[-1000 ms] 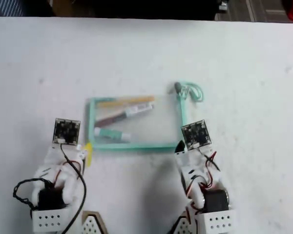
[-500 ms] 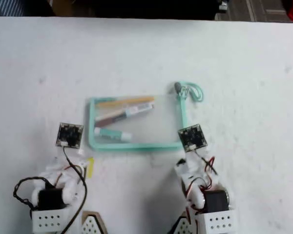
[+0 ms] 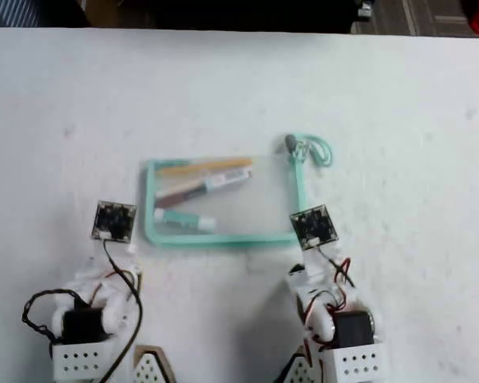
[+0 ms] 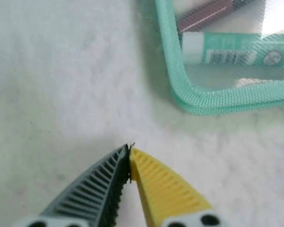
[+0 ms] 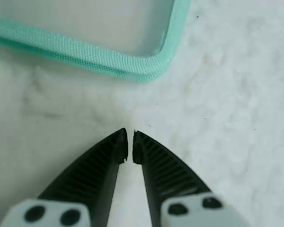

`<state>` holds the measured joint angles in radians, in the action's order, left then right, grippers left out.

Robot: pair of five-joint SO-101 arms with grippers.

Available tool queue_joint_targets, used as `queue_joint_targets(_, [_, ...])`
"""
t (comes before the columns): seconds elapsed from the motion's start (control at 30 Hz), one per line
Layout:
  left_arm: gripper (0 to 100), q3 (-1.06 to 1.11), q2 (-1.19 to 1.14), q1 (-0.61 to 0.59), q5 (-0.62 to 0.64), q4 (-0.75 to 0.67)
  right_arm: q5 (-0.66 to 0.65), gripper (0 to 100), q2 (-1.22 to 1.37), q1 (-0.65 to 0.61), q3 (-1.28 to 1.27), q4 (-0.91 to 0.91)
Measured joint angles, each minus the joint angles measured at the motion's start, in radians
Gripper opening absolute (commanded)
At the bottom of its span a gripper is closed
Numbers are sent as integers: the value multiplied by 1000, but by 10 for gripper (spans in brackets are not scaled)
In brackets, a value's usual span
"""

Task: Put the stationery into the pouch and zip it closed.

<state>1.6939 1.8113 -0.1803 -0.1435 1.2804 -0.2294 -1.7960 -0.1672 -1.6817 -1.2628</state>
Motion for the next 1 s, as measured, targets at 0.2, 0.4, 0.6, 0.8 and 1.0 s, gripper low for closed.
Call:
queue_joint_targets(0.2, [23, 0, 0, 0, 0, 0, 0, 16, 0, 83, 0, 0])
queue_joint_targets(0.4, [23, 0, 0, 0, 0, 0, 0, 16, 0, 83, 0, 0])
queue_joint_targets(0.6, [23, 0, 0, 8, 0, 0, 0, 16, 0, 58, 0, 0])
queue_joint_targets(0.8, [23, 0, 0, 48, 0, 0, 0, 16, 0, 2, 0, 0])
queue_joint_targets(1.0, [23, 0, 0, 48, 3, 0, 0, 16, 0, -2, 0, 0])
